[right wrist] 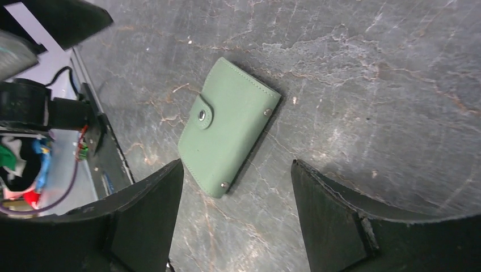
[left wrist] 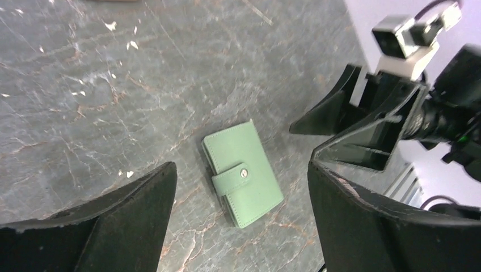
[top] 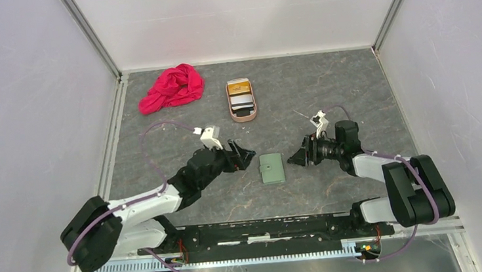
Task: Put the credit cards into the card holder
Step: Move the card holder to the center of the board.
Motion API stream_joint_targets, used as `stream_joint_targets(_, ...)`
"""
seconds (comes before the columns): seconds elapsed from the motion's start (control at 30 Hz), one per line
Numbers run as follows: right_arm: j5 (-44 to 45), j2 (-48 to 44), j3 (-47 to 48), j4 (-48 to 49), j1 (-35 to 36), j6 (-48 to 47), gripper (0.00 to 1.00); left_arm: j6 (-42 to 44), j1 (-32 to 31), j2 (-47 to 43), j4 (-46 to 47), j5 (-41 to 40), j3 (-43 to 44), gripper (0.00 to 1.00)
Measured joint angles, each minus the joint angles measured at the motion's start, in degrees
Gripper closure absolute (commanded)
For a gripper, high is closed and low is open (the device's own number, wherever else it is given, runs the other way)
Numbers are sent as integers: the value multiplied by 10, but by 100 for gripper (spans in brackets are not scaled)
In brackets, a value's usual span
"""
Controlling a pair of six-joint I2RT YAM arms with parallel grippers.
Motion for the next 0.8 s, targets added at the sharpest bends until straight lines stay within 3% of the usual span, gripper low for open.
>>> stream_joint_targets(0.2, 4, 49, 3, 34, 34, 71, 32, -1, -33, 76, -108, 12, 103, 18)
stream_joint_targets(0.37, 7, 70, 3, 33, 46, 94, 38, -5, -93, 128, -197, -49, 190, 25)
stream_joint_targets(0.67, 17, 110, 3, 67, 68, 138, 42, -26, -114, 139, -192, -100, 143, 37)
stream_joint_targets(0.8, 7, 131, 16, 73, 83, 145, 41, -48, -119, 139, -214, -127, 154, 34)
